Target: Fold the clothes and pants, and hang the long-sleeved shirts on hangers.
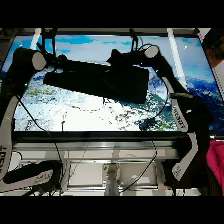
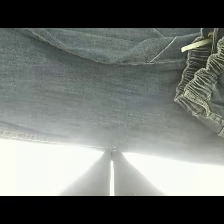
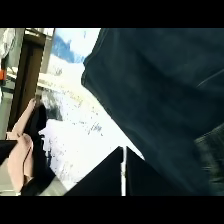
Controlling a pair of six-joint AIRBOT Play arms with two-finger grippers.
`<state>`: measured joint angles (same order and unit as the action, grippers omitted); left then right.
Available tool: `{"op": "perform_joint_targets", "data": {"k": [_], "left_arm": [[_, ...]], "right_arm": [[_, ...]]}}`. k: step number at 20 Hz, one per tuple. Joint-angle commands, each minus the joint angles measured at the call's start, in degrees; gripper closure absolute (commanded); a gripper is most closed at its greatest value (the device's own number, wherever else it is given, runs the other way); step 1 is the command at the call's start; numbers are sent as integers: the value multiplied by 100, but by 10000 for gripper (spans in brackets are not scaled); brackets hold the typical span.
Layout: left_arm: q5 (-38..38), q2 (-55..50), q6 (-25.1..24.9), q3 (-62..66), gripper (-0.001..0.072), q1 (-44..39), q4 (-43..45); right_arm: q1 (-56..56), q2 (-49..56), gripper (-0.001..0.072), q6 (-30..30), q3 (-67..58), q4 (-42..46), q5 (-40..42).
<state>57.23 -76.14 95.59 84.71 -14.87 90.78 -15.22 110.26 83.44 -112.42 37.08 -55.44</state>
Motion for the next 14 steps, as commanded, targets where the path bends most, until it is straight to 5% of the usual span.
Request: {"op": "perform_joint_targets", "data": {"k": [1, 5, 9, 14], "left_arm": [[98, 15, -4, -2, 696, -81, 9], [433, 15, -199, -15, 696, -490, 11], [1137, 15, -221, -24, 696, -885, 11], [1563, 98, -728, -310, 698, -1027, -291]], "right_arm": [[586, -7, 691, 9, -590, 278, -772], [1384, -81, 693, -173, -511, 660, -1792], [2258, -402, 695, -986, 175, 619, -2627], [3467, -1414, 695, -1969, 2428, 155, -2509]]}}
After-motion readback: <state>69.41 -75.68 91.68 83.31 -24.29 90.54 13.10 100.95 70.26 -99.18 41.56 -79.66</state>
